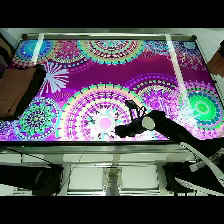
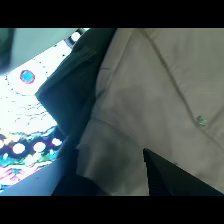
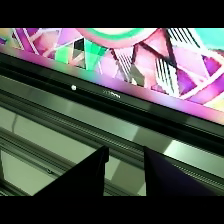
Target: Fold the clothes and pants, and hang the long-sleeved shirts on hangers.
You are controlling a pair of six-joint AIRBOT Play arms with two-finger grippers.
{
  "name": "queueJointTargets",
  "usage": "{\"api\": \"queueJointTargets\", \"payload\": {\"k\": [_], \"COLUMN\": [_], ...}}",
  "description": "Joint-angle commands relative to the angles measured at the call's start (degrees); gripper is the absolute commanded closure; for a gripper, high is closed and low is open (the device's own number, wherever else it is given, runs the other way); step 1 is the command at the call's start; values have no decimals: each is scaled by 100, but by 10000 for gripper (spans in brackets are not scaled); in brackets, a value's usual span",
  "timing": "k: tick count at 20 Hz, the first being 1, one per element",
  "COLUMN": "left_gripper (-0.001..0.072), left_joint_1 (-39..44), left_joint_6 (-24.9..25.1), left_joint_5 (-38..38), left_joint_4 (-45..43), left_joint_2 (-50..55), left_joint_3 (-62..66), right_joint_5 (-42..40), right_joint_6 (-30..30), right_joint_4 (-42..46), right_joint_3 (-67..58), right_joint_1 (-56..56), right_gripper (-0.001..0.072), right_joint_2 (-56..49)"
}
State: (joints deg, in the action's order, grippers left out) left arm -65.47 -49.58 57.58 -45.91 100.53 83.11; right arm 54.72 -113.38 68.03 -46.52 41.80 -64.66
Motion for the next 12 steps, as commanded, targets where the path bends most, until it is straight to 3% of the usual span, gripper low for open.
{"api": "queueJointTargets", "payload": {"k": [1, 5, 6, 7, 8, 10, 11, 12], "left_gripper": [234, 236, 296, 423, 475, 491, 543, 667], "left_joint_1": [13, 13, 35, 50, 83, 122, 136, 136], "left_joint_6": [-319, -315, -315, -264, -267, -271, -269, -249], "left_joint_5": [-9, -11, -11, -4, 9, 87, 186, 251], "left_joint_4": [-459, -498, -474, -463, -461, -461, -417, -398], "left_joint_2": [107, 125, 127, 127, 127, 122, 109, 66], "left_joint_3": [11, 74, 87, 92, 103, 205, 304, 407], "right_joint_5": [-28, -111, -168, -232, -251, -251, -251, -251], "right_joint_6": [-7, -7, -4, -4, -7, -7, -7, -7], "right_joint_4": [-31, -26, -26, -28, -28, -28, -28, -28], "right_joint_3": [-2, -2, -2, -2, -2, -2, -2, -2], "right_joint_1": [2, 2, 2, 2, 2, 2, 2, 2], "right_gripper": [442, 442, 442, 442, 442, 441, 442, 442], "right_joint_2": [2, 0, 0, 2, 0, 2, 2, 0]}}
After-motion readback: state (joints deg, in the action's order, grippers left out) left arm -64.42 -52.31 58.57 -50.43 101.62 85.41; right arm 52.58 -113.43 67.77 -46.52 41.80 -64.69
